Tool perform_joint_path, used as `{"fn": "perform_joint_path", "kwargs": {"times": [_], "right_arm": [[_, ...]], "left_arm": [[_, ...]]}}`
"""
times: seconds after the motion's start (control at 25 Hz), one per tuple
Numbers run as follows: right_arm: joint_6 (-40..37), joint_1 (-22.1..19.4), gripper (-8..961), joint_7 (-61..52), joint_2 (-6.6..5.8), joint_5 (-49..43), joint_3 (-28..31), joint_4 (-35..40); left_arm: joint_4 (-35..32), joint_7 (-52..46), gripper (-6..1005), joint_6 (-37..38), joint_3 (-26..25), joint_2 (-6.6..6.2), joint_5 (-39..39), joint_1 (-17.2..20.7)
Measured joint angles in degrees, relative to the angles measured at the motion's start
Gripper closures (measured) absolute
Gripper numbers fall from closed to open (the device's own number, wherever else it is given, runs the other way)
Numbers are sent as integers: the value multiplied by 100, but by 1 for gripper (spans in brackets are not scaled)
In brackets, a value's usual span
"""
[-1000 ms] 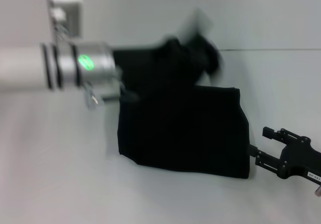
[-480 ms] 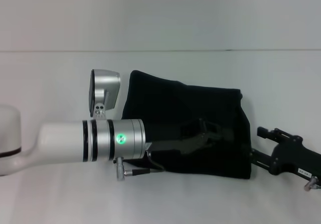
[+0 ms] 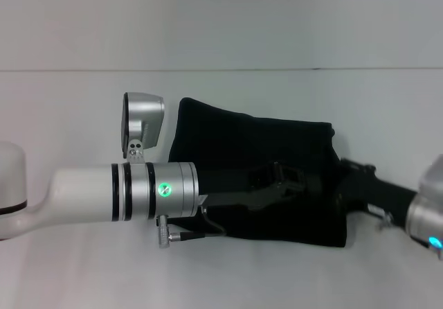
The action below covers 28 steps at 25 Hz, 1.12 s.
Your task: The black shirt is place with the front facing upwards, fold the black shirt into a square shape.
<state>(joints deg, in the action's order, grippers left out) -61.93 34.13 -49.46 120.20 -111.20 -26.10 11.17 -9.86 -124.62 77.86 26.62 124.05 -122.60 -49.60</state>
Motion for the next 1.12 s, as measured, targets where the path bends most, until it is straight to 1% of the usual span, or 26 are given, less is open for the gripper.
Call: {"fn": "perform_joint_path", "kwargs": {"times": [0.2, 0.32, 0.52, 0.64, 1.0, 1.12], "right_arm": [[675, 425, 229, -27, 5, 400, 25, -103], [784, 552, 230, -24, 5, 613, 27, -91], [929, 697, 229, 11, 3, 697, 27, -67], [1016, 732, 229, 12, 3, 698, 27, -72], [1166, 682, 230, 15, 3, 698, 27, -93], [1184, 603, 230, -5, 3, 698, 48, -95]], "left_arm": [[-29, 14, 975, 4, 70, 0, -41, -2], [-27, 57, 975, -28, 176, 15, -46, -7], [18, 173, 975, -171, 389, 43, -51, -105], [78, 257, 975, -397, 478, 49, -38, -163], [462, 524, 975, -1390, 499, 70, -9, -359], [508, 528, 973, -1512, 503, 69, -38, -385]]}}
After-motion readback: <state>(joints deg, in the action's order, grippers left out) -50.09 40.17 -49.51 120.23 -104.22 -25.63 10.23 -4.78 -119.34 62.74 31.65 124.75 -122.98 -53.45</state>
